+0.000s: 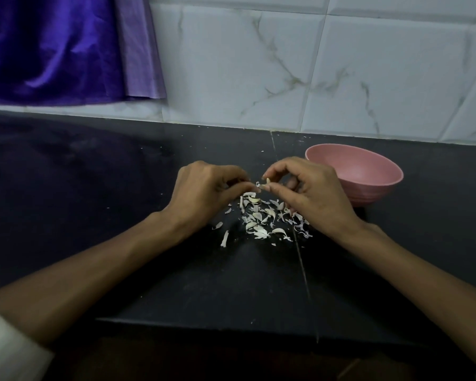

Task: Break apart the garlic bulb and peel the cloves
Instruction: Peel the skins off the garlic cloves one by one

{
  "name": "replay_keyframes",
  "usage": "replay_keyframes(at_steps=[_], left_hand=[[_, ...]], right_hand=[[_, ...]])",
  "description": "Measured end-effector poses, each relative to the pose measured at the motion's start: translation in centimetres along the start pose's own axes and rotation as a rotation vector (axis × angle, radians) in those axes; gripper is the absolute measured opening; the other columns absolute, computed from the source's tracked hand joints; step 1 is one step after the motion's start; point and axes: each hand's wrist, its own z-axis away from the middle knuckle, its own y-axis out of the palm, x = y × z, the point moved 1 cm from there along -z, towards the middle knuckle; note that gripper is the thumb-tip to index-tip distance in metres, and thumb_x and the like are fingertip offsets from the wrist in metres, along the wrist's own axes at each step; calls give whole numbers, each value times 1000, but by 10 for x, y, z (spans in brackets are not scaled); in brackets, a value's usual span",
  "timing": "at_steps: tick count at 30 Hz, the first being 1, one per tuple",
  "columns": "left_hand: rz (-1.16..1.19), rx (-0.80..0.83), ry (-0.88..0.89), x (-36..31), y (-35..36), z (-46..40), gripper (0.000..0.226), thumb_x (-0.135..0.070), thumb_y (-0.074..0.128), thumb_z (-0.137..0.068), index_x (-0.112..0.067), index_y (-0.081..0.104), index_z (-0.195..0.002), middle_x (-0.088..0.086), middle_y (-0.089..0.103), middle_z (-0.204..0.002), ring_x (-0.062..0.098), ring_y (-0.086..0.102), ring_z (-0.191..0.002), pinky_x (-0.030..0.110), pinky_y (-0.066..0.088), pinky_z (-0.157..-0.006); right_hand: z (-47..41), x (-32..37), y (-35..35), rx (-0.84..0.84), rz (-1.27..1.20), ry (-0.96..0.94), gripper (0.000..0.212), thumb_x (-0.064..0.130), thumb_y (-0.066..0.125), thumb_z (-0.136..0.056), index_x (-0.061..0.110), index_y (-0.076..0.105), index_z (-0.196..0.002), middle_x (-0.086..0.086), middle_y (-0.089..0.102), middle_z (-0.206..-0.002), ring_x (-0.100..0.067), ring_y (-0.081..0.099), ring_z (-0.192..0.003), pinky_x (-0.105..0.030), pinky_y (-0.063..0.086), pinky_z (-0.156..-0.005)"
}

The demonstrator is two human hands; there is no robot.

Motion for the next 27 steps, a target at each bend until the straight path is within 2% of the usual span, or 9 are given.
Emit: replay_keyframes(at_steps=[3, 8, 11, 14, 18, 20, 23, 25, 27], left_hand=[[-68, 44, 48, -2, -1, 1, 38, -53, 50, -92, -24, 76, -97, -5, 72, -69, 16, 68, -60, 38, 53, -54], [-123, 1, 127, -10, 0, 1, 35, -42, 48, -96, -17, 73, -102, -2, 75, -85, 22, 71, -72, 39, 54, -56], [-216, 11, 158, -13, -2, 0, 40, -52, 51, -91, -20, 75, -83, -4, 71, -69, 18, 67, -58, 35, 49, -46], [-262, -10, 157, -21, -3, -6, 46, -58, 51, -88, -21, 72, -69, -4, 65, -56, 18, 63, -49, 31, 46, -43], [-124, 91, 197, -41, 1, -26, 26, -26, 51, -96, -17, 72, -108, -2, 76, -91, 23, 72, -78, 40, 56, -60], [-124, 184, 201, -53, 9, -41, 36, -10, 53, -95, -17, 61, -129, 1, 72, -114, 22, 69, -97, 41, 55, -73], [-170, 278, 230, -69, 27, -63, 45, -19, 52, -99, -20, 44, -144, -1, 56, -140, 20, 58, -119, 41, 50, -88], [-170, 339, 294, -75, 43, -78, 49, -23, 51, -100, -15, 39, -147, 5, 45, -149, 24, 48, -131, 43, 44, -101], [-195, 399, 304, -75, 54, -88, 52, -26, 50, -101, -12, 35, -149, 11, 36, -155, 26, 37, -140, 44, 33, -112]], right_hand=[[0, 0, 0, -34, 18, 41, 14, 13, 78, -83, 11, 65, -87, 12, 63, -80, -17, 62, -54, -38, 53, -51], [0, 0, -2, -9, 26, 60, 11, 11, 76, -84, 10, 67, -91, 18, 61, -74, -12, 64, -55, -34, 56, -54], [0, 4, -10, 31, 96, -17, 19, 13, 74, -86, 11, 72, -104, 9, 66, -83, 3, 61, -62, -20, 53, -60], [3, 10, -26, 21, 226, -94, 23, 15, 72, -87, 11, 72, -109, 10, 63, -86, 12, 53, -64, -17, 47, -65], [8, 14, -67, -49, 324, -72, 17, 13, 72, -87, 14, 73, -104, 6, 70, -91, 5, 58, -75, -14, 45, -73], [7, 9, -87, -90, 362, -11, 15, 11, 71, -89, 15, 74, -103, 12, 71, -86, 11, 58, -73, -9, 41, -72], [3, -5, -110, -102, 376, 147, 16, 9, 65, -93, 13, 75, -105, 29, 62, -68, 10, 60, -57, -3, 40, -59], [1, -13, -117, -59, 406, 232, 17, 13, 64, -94, 13, 75, -108, 15, 72, -83, 5, 59, -51, -4, 39, -49], [1, -17, -120, -53, 420, 262, 17, 16, 64, -94, 13, 76, -107, 1, 75, -91, 11, 56, -51, -3, 38, -48]])
